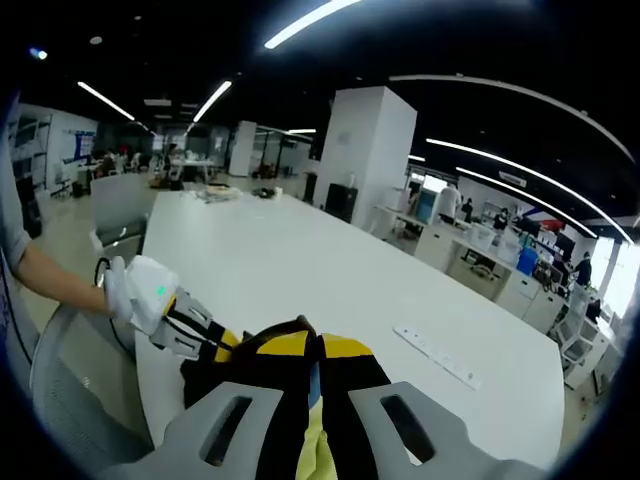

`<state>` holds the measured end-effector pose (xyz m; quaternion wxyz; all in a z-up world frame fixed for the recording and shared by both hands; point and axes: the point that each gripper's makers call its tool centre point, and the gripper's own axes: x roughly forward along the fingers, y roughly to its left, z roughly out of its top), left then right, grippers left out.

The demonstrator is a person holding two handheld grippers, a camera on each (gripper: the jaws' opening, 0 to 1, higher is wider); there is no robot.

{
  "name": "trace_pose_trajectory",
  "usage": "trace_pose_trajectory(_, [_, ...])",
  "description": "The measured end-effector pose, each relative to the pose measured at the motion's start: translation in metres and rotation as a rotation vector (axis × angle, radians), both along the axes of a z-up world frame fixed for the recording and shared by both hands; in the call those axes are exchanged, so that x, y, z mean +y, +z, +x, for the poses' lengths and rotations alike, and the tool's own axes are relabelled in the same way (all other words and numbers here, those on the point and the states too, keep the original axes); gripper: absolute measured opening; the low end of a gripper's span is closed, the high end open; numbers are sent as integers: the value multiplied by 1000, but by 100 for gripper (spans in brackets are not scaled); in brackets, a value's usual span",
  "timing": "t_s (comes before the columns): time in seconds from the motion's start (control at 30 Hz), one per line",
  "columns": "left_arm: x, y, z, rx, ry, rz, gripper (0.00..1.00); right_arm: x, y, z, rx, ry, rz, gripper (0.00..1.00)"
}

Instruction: Fold the garment on the visible template until the final outline fits inside the template.

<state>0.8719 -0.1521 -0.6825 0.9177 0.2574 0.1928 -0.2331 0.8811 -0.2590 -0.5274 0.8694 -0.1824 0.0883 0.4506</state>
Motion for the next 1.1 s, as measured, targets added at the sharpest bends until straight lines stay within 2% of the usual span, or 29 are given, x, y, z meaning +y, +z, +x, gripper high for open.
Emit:
trace_pose_trajectory(0.17, [14,14,-2,-10,27,-21,0,-8,-5,1,9,-19,-2,3])
trace_pose_trajectory(0.47, [45,56,-7,-72,100,-49,0,-15,-18,-8,27,-27,-18,2])
trace_pose_trajectory(0.6, [48,69,-9,-85,98,-34,0,-18,-24,-16,44,-25,-22,2])
trace_pose_trajectory(0.83, [44,95,-15,-123,80,-21,0,-27,-22,-27,32,-32,-40,2])
trace_pose_trajectory(0.9, [43,102,-17,-137,76,-12,0,-31,-21,-30,13,-44,-48,2])
trace_pose_trajectory(1.0, [43,123,-21,-177,73,-14,0,-35,-15,-33,-21,-50,-73,2])
trace_pose_trajectory(1.1, [43,141,-24,-201,76,-19,0,-35,-2,-37,-51,-53,-61,2])
